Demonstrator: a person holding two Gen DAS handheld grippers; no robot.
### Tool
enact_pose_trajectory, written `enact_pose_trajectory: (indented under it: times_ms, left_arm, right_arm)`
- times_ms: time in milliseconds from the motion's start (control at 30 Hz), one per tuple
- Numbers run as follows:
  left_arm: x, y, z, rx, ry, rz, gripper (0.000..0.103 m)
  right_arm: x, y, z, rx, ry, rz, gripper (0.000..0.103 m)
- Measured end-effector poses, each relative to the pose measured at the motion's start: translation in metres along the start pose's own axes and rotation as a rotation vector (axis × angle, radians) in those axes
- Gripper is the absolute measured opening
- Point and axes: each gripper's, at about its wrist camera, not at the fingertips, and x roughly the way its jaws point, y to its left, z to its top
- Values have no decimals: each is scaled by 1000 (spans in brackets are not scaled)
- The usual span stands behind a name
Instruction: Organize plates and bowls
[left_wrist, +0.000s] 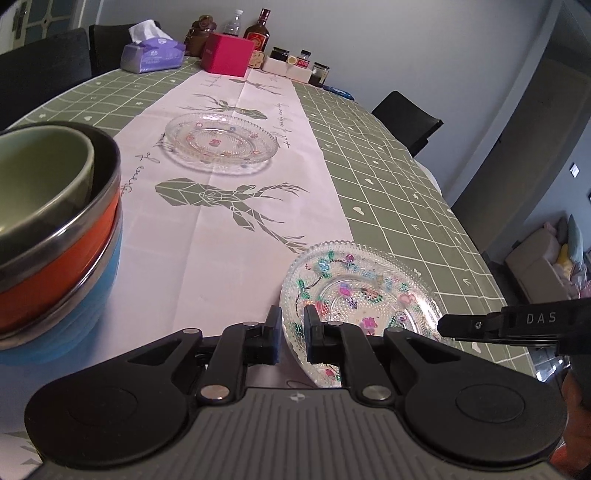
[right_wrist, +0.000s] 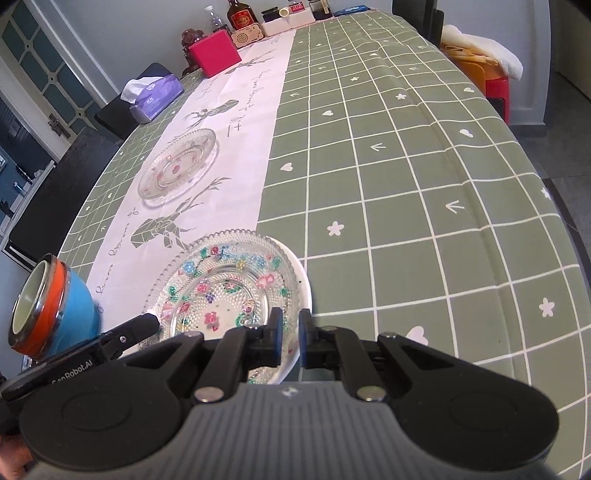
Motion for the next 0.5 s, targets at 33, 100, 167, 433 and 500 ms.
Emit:
enact_pose_trajectory:
  times_ms: [33, 100, 167, 433, 500]
  left_arm:
    - [0, -1, 0, 5, 0, 1, 12]
    - [0, -1, 0, 9, 1, 2, 12]
    - [0, 0, 0, 11, -2, -3, 15]
    - [-8, -12, 0, 91, -73, 29, 21]
    - [-5, -11, 1, 88, -39, 22, 21]
  right_arm:
    - [0, 0, 0, 0, 1, -1, 7]
    - [0, 0, 0, 0, 1, -2, 7]
    - [-1, 0, 1, 2, -2, 4, 9]
    - [-6, -1, 2, 20, -28, 2, 26]
    - [-7, -3, 3, 28, -28, 5, 26]
